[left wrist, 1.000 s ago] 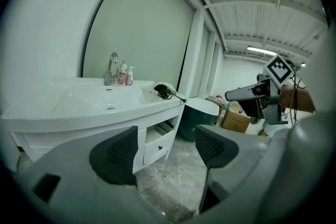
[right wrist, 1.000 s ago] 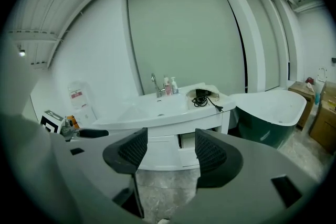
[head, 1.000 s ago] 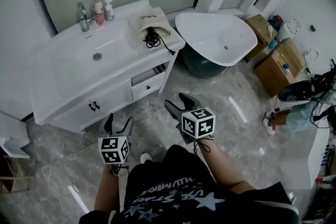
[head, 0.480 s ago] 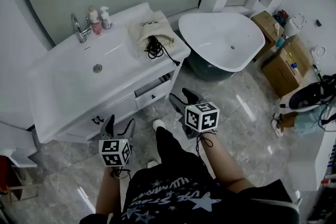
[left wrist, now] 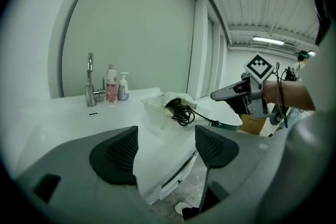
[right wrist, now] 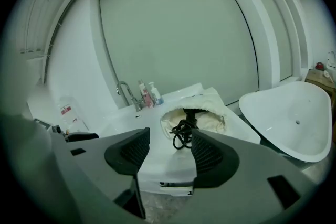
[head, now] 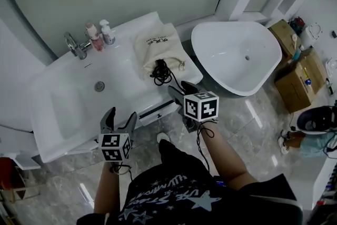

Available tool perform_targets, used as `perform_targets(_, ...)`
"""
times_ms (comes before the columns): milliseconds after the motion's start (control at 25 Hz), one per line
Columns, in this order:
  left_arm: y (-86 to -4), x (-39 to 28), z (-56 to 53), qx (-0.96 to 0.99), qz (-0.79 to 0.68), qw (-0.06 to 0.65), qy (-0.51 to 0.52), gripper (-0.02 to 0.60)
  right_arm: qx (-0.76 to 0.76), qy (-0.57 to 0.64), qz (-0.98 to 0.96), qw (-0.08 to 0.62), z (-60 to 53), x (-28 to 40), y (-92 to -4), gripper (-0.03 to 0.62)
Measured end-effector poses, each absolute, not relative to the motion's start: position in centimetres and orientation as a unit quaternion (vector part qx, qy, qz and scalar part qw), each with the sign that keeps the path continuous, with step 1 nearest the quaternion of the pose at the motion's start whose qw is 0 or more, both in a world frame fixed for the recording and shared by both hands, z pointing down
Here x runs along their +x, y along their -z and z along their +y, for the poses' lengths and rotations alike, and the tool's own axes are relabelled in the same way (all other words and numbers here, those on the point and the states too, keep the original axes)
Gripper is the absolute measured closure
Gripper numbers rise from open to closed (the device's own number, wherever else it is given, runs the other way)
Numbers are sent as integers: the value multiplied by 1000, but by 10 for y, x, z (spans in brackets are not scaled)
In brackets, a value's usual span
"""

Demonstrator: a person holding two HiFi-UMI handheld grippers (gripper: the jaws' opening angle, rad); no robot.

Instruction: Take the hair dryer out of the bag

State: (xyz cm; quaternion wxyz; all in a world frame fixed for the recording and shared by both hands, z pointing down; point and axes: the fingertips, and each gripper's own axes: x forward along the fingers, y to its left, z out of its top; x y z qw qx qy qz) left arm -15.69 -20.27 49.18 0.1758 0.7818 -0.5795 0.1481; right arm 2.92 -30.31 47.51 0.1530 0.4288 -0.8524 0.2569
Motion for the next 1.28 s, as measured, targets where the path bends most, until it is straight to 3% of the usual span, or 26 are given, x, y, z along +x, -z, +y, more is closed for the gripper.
perform_targets(480, -510, -120, -333, 787, -565, 177, -172, 242, 370, -332, -840, 217, -411, 4, -532, 347)
perform_targets(1000, -558, -106, -413, 800, -521, 175, -240, 247, 325, -360, -824, 292, -455, -23, -575, 339)
perform_targets(1080, -563, -105, -420, 802, -516, 173, -246, 283, 324, -360, -821, 302, -461, -25, -580, 339)
perform_targets(1280, -566, -98, -427, 810, -506, 159, -251, 476, 313, -361, -815, 329, -469, -32, -592, 327)
